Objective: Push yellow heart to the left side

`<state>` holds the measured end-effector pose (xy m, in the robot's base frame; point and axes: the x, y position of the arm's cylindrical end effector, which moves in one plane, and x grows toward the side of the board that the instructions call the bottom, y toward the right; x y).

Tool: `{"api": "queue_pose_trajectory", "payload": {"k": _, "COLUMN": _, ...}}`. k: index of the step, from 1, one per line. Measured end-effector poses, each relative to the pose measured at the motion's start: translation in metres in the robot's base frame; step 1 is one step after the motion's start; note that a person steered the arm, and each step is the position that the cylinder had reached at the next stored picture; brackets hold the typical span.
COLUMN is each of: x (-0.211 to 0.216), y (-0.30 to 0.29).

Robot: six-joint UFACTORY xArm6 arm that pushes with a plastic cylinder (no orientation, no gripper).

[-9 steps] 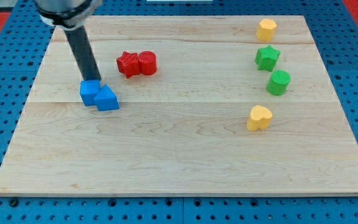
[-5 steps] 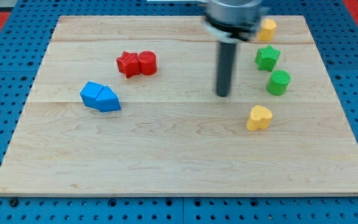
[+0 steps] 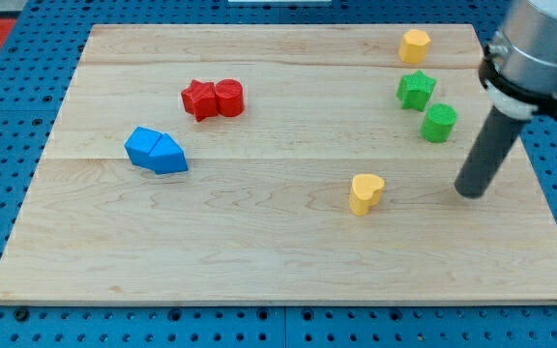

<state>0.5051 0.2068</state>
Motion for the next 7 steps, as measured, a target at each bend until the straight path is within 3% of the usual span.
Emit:
{"api": "queue_pose_trajectory", "payload": {"k": 1, "x": 0.01, "y": -0.055}}
{"api": "queue_pose_trajectory", "payload": {"k": 2, "x": -0.014, "y": -0.123}}
{"api": "queue_pose_trajectory", "payload": {"k": 3, "x": -0.012, "y": -0.171}}
{"api": "queue_pose_trajectory", "payload": {"k": 4, "x": 0.001, "y": -0.156}}
{"api": "queue_pose_trajectory", "payload": {"k": 6, "x": -0.003, "y": -0.29}}
{"api": "queue_pose_trajectory", "payload": {"k": 7, "x": 0.022, "y": -0.287}}
